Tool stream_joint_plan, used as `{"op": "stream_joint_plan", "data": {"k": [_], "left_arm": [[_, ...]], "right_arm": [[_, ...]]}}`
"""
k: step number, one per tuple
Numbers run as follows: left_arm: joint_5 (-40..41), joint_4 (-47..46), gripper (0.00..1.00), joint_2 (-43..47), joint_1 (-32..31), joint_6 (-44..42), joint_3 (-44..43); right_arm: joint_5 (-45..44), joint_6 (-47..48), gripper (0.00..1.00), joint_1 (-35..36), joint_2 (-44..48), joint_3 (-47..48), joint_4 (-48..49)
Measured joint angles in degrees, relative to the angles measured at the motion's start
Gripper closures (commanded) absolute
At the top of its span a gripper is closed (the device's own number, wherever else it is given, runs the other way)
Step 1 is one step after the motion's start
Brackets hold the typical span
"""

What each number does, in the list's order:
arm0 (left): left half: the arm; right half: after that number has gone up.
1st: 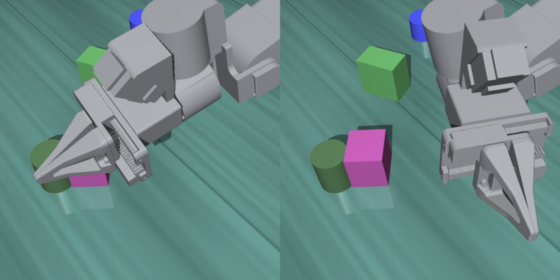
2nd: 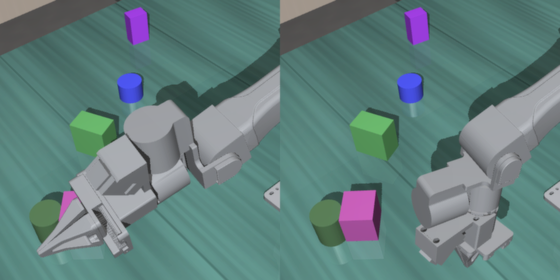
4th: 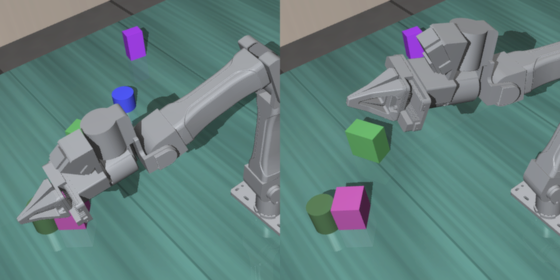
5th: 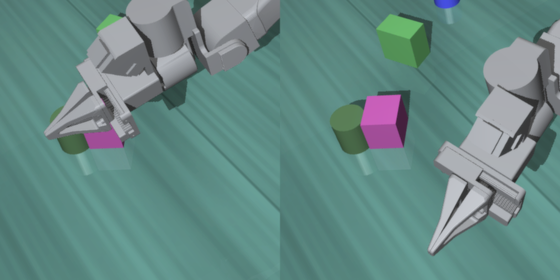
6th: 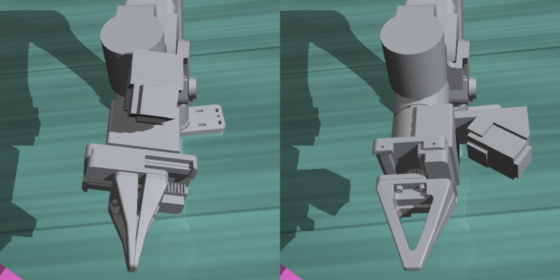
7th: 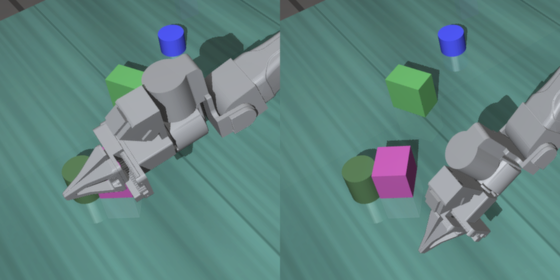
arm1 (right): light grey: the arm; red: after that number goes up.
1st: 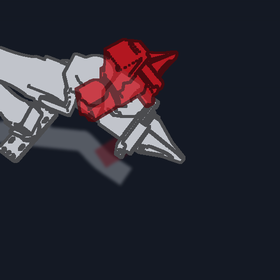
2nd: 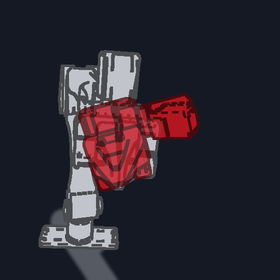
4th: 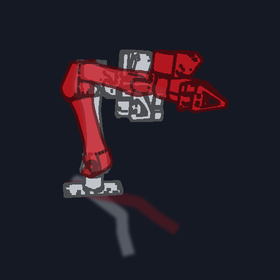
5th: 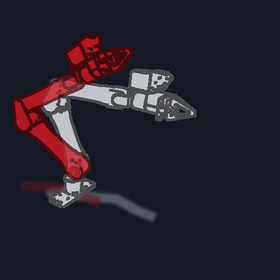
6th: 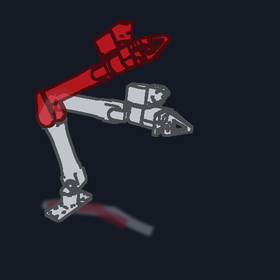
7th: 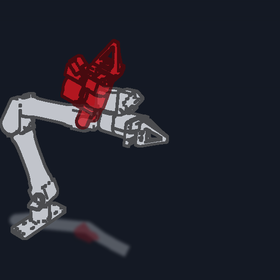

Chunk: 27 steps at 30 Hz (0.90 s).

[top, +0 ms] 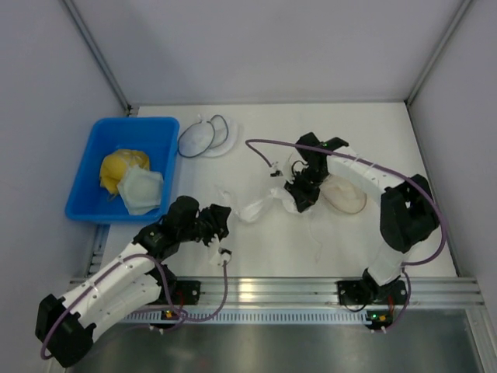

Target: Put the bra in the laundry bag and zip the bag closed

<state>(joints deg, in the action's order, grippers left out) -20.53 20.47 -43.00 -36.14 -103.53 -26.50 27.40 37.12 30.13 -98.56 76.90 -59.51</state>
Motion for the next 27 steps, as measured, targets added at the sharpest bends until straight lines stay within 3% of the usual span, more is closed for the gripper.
{"op": "stream_joint_plan", "data": {"k": [3, 7, 13, 14, 16, 19, 22, 27], "left_arm": [[-3.08, 5.99, 0.43, 4.37, -1.84, 0.42, 0.59], [-7.30, 12.00, 0.39, 7.80, -2.97, 6.95, -1.01], [-6.69, 15.56, 0.43, -2.34, -3.08, 31.71, -15.04], [-6.40, 15.52, 0.43, -4.68, -3.08, 35.36, -17.20], [-5.49, 15.50, 0.43, -9.11, -3.06, 42.03, -19.63], [-5.88, 16.37, 0.43, -15.02, -1.97, 49.59, -20.68], [-7.82, 17.59, 0.43, -20.76, 2.16, 55.60, -22.23], [-12.17, 18.16, 0.42, -28.68, 12.00, 63.01, -27.93]], "right_arm": [[-2.40, -1.18, 1.00, 2.91, 0.39, -5.09, 0.33], [-5.35, -2.67, 1.00, 8.41, 1.66, -11.08, 0.70], [-8.50, -6.12, 1.00, 12.37, 3.10, -15.45, 2.36], [-9.14, -6.84, 0.97, 12.39, 3.50, -16.09, 2.86], [-9.86, -8.28, 0.79, 12.39, 4.31, -17.05, 3.19], [-10.01, -9.46, 0.61, 12.39, 5.92, -18.38, 3.58], [-10.01, -10.69, 0.48, 12.39, 9.22, -19.30, 3.48], [-10.25, -12.31, 0.38, 12.39, 15.67, -18.97, 3.65]]}}
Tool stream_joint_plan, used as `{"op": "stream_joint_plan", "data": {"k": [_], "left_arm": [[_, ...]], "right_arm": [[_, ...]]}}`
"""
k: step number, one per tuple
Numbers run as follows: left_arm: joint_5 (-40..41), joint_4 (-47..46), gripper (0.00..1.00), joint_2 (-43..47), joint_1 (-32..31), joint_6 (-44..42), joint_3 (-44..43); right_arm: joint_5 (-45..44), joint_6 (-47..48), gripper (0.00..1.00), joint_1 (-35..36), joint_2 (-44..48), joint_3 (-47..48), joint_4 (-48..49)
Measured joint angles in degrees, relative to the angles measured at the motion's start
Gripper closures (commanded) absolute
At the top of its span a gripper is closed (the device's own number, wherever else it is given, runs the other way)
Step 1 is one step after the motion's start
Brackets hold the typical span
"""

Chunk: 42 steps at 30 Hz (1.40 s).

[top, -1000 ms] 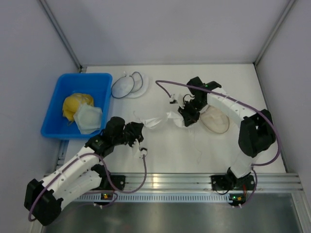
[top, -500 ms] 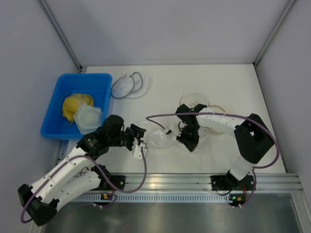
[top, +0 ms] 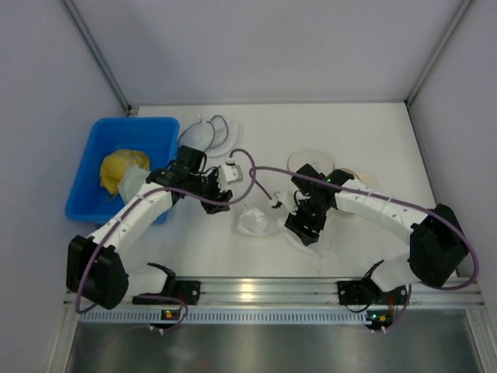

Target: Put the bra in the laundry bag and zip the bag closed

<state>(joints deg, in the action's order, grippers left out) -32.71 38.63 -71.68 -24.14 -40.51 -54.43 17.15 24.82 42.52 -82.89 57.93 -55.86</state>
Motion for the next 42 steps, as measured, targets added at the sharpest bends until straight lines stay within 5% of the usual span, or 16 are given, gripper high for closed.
{"op": "stream_joint_plan", "data": {"k": [9, 17, 23, 25, 26, 33, 42], "left_arm": [[1.53, -0.50, 0.34, -12.26, 6.21, 7.74, -6.49], [11.28, -0.52, 0.37, -23.91, 5.97, 13.00, -8.61], [17.38, -1.20, 0.42, -27.47, 5.25, 15.28, -9.31], [19.28, -1.46, 0.46, -28.89, 4.85, 16.24, -9.31], [20.26, -1.64, 0.58, -29.68, 4.68, 16.70, -9.31], [23.69, -2.21, 1.00, -30.62, 5.70, 18.75, -10.93], [27.26, -0.90, 1.00, -24.06, 11.63, 14.67, -19.87]], "right_arm": [[-4.04, 1.40, 0.28, -4.48, 4.79, -0.28, 0.74], [-4.57, 4.94, 0.30, -21.79, 0.76, 1.60, 1.36], [-3.74, 5.88, 0.29, -27.80, -0.48, 2.21, 1.40], [-3.26, 6.14, 0.29, -28.28, -0.79, 2.21, 1.40], [-2.89, 6.23, 0.29, -28.57, -1.01, 2.21, 1.40], [-1.68, 6.78, 0.31, -31.87, -1.33, 3.34, 0.85], [1.33, 6.93, 0.33, -32.22, -1.27, 3.69, 0.42]]}}
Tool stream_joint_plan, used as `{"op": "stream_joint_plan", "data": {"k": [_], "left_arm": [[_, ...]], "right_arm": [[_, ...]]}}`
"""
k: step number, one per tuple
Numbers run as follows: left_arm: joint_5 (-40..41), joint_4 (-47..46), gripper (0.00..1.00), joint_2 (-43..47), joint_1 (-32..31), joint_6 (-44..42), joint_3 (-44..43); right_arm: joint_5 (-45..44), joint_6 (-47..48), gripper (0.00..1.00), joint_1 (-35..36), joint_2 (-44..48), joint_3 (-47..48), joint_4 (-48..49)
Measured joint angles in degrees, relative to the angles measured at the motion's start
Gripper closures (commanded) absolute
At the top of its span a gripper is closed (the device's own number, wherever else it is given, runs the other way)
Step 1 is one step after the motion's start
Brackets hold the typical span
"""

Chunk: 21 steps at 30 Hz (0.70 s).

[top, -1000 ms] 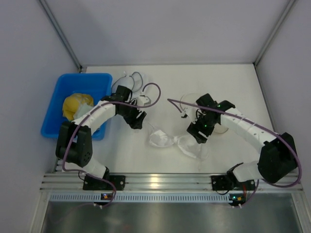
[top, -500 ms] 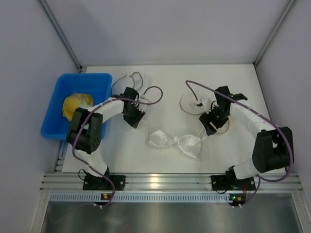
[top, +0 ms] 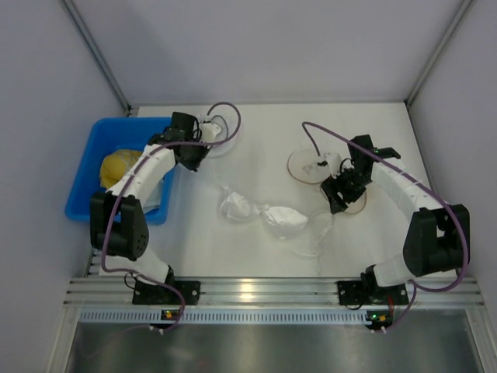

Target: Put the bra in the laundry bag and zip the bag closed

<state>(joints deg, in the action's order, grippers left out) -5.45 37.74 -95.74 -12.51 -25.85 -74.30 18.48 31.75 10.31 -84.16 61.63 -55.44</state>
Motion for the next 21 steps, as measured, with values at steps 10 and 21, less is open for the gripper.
{"op": "stream_joint_plan", "data": {"k": [10, 21], "left_arm": [[-7.21, 0.31, 1.00, 17.14, -2.16, -9.73, 0.81], [-10.25, 1.25, 0.95, 14.78, -19.71, -11.28, 6.64]], "right_arm": [[3.65, -1.60, 0.36, 0.00, -0.74, 1.79, -0.04], [7.69, -3.19, 0.41, -0.04, -2.75, 2.08, -0.11]]}}
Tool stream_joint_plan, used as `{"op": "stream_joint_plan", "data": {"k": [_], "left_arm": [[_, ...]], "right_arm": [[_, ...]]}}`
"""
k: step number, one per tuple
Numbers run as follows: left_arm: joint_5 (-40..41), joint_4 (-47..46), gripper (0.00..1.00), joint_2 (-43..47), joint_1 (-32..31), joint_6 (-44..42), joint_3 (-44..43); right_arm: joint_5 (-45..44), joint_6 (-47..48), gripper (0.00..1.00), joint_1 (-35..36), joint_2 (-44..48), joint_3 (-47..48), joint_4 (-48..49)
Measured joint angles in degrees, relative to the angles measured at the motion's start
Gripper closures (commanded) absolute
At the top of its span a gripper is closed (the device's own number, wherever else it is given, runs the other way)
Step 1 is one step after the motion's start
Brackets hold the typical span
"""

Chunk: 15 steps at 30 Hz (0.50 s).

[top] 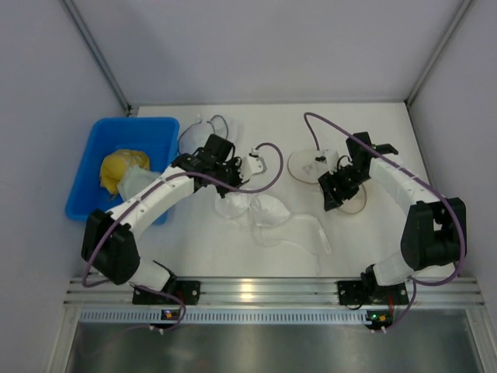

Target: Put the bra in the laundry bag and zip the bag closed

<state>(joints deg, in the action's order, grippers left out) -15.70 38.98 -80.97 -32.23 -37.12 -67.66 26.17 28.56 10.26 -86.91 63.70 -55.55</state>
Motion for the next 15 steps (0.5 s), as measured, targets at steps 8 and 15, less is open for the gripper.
{"op": "stream_joint_plan", "data": {"k": [8, 15], "left_arm": [[-0.46, 0.04, 0.65, -12.35, -0.44, 5.07, -0.02], [-0.68, 0.09, 0.39, -11.28, -0.44, 7.65, -0.07]], "right_arm": [[-0.22, -0.11, 0.44, -0.02, 0.02, -0.70, 0.00], [-2.19, -0.48, 0.52, 0.02, -1.42, -2.56, -0.24]]}}
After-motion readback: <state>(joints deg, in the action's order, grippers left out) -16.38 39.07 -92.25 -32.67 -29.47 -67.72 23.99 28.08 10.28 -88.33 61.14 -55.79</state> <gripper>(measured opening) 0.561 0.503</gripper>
